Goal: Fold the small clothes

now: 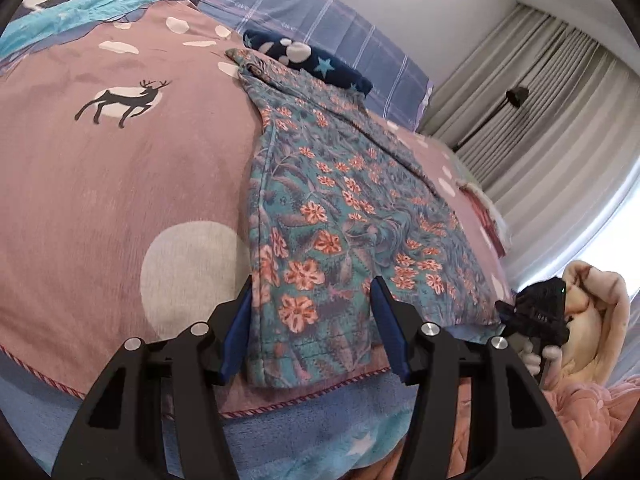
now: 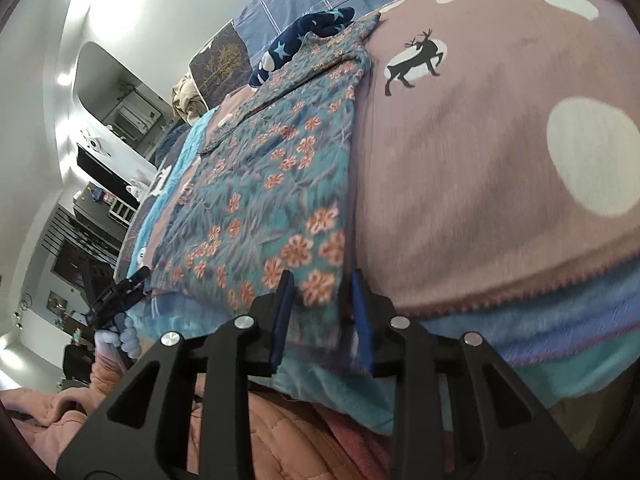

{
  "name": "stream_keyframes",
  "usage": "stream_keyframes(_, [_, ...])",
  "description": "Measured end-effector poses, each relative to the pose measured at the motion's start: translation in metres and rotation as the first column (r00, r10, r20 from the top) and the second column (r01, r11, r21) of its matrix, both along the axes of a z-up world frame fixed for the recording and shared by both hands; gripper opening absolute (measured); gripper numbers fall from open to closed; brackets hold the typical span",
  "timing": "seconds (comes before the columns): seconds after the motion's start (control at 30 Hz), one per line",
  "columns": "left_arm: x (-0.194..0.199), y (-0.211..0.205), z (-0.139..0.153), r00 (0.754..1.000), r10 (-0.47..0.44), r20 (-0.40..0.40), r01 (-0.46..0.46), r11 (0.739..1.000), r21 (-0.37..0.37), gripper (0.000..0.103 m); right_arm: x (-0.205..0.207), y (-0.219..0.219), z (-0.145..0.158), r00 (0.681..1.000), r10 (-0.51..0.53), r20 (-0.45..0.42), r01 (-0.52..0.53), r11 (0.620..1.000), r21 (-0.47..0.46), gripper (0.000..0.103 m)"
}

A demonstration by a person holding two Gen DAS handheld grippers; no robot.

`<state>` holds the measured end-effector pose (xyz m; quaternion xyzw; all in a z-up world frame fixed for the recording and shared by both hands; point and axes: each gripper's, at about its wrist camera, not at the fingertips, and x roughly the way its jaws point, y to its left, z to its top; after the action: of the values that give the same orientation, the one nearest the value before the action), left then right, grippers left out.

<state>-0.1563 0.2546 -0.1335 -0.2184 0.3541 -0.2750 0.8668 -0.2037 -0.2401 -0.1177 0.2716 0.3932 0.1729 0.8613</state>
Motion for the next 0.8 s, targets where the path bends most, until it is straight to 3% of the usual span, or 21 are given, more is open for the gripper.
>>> stream_keyframes(0.13, [0.0,-0.003,0.001,1.0,0.002,0.004,-0.002,1.0,0.003,0.057,0.005,0.003,-0.003,1.0,0.02,-0.001,-0.02,0.997,0.073,0.04])
stream_keyframes(0.2, [-0.002,-0.003,0.0,1.0,0.008,-0.003,-0.008,1.0,-0.006,0.058,0.006,0.006,-0.001,0.999,0.034,0.006,-0.034,0.995,0.094,0.053])
stream_keyframes(0.33, [-0.01,0.0,-0.002,1.0,0.005,-0.012,-0.006,0.999,-0.037,0.059,0.001,0.01,0.001,0.999,0.044,0.016,-0.046,0.995,0.093,0.055])
stream_keyframes(0.43, [-0.011,-0.001,-0.002,1.0,0.005,-0.013,-0.005,0.999,-0.034,0.059,0.002,0.01,0.0,0.999,0.036,0.009,-0.036,0.996,0.075,0.042])
stream_keyframes(0.5, [-0.007,-0.002,-0.001,1.0,0.019,-0.018,-0.02,0.999,-0.028,0.035,0.007,0.009,0.0,1.0,0.017,0.001,-0.017,0.998,0.064,0.005])
stream_keyframes(0.53, [-0.002,-0.001,-0.002,0.999,0.021,-0.042,-0.023,0.999,-0.046,0.007,0.009,0.009,0.003,1.0,0.0,0.004,0.0,0.997,0.074,0.005])
stream_keyframes(0.6, [0.002,0.006,0.001,0.996,0.057,-0.065,-0.064,0.993,-0.104,0.008,0.004,0.008,0.019,0.998,-0.034,0.058,0.03,0.997,0.068,0.005])
stream_keyframes(0.7, [-0.011,0.018,0.027,0.995,0.094,0.019,-0.089,0.979,-0.185,0.007,-0.012,-0.009,0.051,0.986,-0.098,0.137,0.087,0.993,0.081,0.004])
stream_keyframes(0.8, [-0.027,0.015,0.051,0.993,0.066,0.1,-0.051,0.988,-0.149,0.005,-0.027,-0.03,0.065,0.98,-0.151,0.134,0.146,0.988,0.043,0.004])
